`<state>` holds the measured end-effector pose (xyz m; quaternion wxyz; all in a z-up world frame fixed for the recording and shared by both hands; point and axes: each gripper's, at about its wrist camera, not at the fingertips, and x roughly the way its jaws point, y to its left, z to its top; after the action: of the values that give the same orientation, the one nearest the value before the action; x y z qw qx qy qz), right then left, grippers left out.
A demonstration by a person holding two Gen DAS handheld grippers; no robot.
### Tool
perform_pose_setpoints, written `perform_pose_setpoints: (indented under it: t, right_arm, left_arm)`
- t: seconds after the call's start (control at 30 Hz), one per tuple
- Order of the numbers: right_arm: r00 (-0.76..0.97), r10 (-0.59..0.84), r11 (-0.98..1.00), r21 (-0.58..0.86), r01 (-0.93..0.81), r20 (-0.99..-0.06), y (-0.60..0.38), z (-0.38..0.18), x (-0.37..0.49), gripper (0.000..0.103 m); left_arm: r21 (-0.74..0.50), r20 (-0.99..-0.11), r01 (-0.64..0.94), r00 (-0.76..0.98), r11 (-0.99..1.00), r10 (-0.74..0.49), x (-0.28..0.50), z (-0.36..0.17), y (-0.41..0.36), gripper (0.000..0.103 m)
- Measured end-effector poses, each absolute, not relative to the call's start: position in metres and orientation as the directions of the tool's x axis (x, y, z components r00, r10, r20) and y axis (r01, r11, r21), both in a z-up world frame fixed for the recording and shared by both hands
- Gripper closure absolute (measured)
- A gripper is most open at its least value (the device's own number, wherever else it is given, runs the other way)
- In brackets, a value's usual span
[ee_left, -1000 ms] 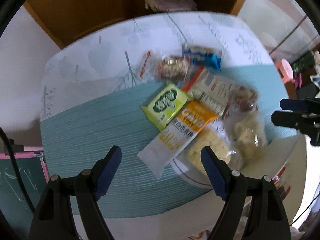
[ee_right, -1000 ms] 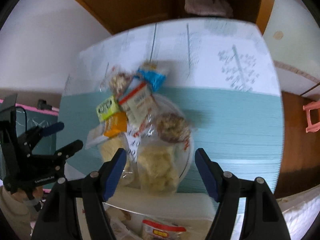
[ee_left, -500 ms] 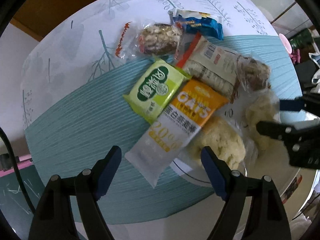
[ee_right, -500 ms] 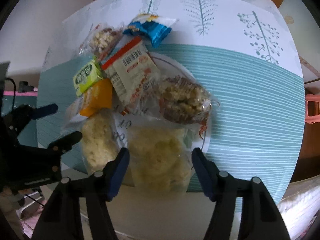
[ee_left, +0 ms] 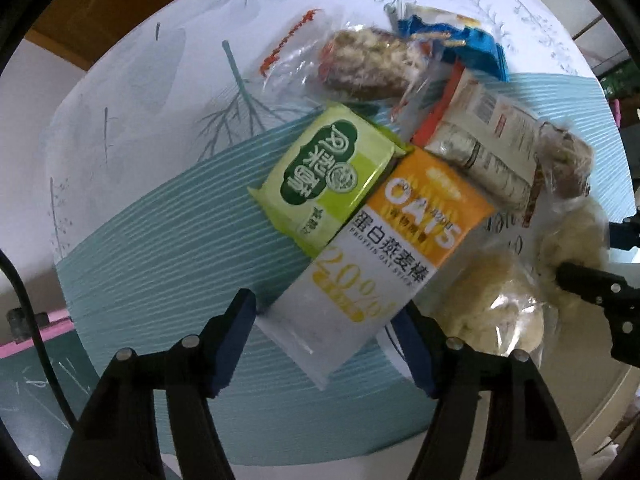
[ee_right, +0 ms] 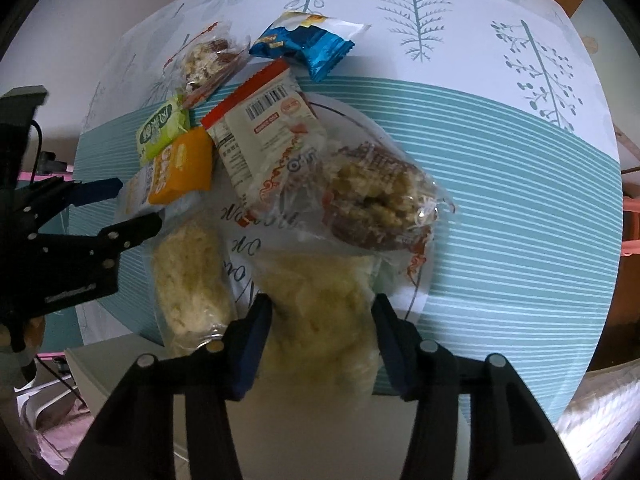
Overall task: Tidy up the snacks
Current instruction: 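Grasp the orange OATS bar with the left tool while the right tool grasps a bagged bread, then carry the OATS bar and bagged bread over the white tray and release them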
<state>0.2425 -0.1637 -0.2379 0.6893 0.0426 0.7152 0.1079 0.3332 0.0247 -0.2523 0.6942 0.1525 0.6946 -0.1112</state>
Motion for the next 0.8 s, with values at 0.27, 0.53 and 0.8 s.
perform_pose_setpoints:
  t: [0.27, 0.53, 0.8]
  right_arm:
    - [-0.035, 0.192, 0.973, 0.195, -0.120, -0.981, -0.152, -0.236, 0.239, 0.062]
    - [0.043, 0.243, 0.969, 0.240, -0.063, -0.969, -0.162, -0.222, 0.230, 0.066]
    - [0.328, 0.316, 0.941, 0.339, 0.014, -0.890, -0.192, -0.159, 0.201, 0.067]
  left_arm:
    - [0.047, -0.999, 0.411, 0.023, 0.911, 0.041, 0.336, -0.249, 0.002, 0.050]
    - [0.085, -0.996, 0.413, 0.068, 0.907, 0.063, 0.322, -0.242, -0.009, 0.069]
    - [0.117, -0.983, 0.355, 0.175, 0.928, 0.057, 0.301, -0.193, 0.011, 0.069]
